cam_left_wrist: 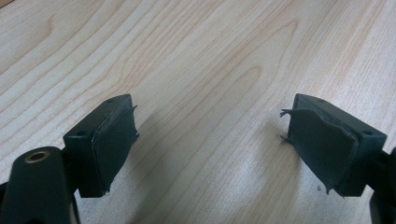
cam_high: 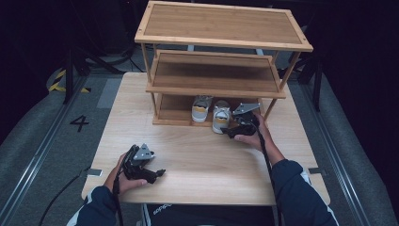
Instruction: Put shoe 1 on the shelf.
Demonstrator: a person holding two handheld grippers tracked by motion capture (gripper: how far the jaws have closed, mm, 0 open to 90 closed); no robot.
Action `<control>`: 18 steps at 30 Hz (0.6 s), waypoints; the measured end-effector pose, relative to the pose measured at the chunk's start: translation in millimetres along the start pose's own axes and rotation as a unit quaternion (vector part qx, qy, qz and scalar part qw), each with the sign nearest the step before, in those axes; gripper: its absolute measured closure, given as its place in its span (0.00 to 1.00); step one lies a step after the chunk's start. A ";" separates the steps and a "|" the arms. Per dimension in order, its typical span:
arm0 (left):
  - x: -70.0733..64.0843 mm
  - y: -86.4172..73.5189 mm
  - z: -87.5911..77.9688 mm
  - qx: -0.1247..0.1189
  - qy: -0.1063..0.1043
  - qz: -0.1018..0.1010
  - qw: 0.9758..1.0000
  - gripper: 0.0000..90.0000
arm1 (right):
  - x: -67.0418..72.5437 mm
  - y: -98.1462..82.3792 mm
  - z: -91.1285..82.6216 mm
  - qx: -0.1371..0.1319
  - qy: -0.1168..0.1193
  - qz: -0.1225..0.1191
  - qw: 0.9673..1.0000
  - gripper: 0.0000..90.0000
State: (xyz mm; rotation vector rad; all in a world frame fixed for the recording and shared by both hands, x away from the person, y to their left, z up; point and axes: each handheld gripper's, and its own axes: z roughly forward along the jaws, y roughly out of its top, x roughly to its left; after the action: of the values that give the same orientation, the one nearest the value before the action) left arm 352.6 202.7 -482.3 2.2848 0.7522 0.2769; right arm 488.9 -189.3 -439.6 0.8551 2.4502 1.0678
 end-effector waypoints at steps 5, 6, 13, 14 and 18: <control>-0.1 -0.1 -0.2 0.001 0.000 0.000 1.000 0.17 | 0.4 -2.5 18.4 0.022 -0.003 0.002 1.000 0.20; 0.0 -0.1 -0.3 0.001 0.000 0.000 1.000 0.17 | 0.4 -2.5 18.4 0.022 -0.003 0.002 1.000 0.20; -0.1 -0.1 -0.2 0.000 0.000 0.000 1.000 0.17 | -9.6 1.0 23.2 0.004 -0.004 0.000 1.000 0.36; -0.1 -0.1 -0.2 0.000 0.000 0.000 1.000 0.17 | -10.9 1.8 23.6 0.005 -0.004 0.002 1.000 0.36; 0.0 -0.1 -0.2 0.001 0.000 0.000 1.000 0.17 | -15.9 4.2 26.2 0.004 -0.009 0.001 1.000 0.38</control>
State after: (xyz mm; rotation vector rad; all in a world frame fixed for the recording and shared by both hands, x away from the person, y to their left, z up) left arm 352.4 202.8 -482.2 2.2855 0.7529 0.2760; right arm 516.1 -183.0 -452.8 0.8662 2.4416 1.0469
